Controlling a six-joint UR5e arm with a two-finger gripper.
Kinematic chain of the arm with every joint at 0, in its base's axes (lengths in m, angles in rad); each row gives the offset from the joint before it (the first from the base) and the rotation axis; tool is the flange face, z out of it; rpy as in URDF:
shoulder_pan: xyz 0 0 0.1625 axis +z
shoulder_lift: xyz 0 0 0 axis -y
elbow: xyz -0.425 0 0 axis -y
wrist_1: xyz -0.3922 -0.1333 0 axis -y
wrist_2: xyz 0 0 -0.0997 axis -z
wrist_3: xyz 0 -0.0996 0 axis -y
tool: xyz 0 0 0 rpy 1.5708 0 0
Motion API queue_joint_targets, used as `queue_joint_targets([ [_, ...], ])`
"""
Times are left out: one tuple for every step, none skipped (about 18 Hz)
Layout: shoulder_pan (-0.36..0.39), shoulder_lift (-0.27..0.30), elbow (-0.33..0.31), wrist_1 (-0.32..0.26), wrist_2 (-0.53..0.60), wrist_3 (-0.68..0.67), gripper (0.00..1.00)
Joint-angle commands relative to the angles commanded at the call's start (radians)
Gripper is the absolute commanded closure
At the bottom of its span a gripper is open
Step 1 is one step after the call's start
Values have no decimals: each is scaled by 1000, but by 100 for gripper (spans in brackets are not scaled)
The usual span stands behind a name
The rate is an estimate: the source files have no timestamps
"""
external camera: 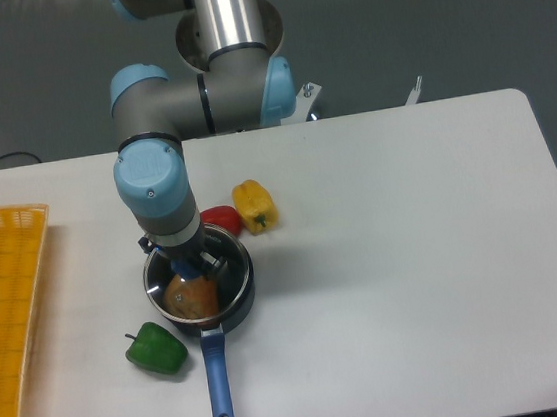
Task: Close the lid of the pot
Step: 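Hold the lid on the saucepan and open the gripper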
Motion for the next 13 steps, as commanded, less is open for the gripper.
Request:
queue_joint_targets([
  [0, 0, 0, 0, 0, 0, 36],
  [0, 0, 0, 0, 0, 0, 36],
  [0, 0, 0, 0, 0, 0, 36],
  [0, 2, 0, 0, 0, 2, 36],
  [2, 2, 0, 0, 0, 2, 36],
  [2, 2, 0, 0, 0, 2, 36],
  [0, 2, 2, 0, 0, 2, 36],
  [2, 0, 2, 0, 0, 3, 36],
  [2, 0, 3, 0, 0, 5, 36],
  [6, 2, 6, 0, -2, 6, 36],
  [6, 2, 8, 0, -2, 6, 36],
  [6, -2, 9, 0, 0, 5, 36],
  [8, -3, 9, 0, 0, 5, 36],
])
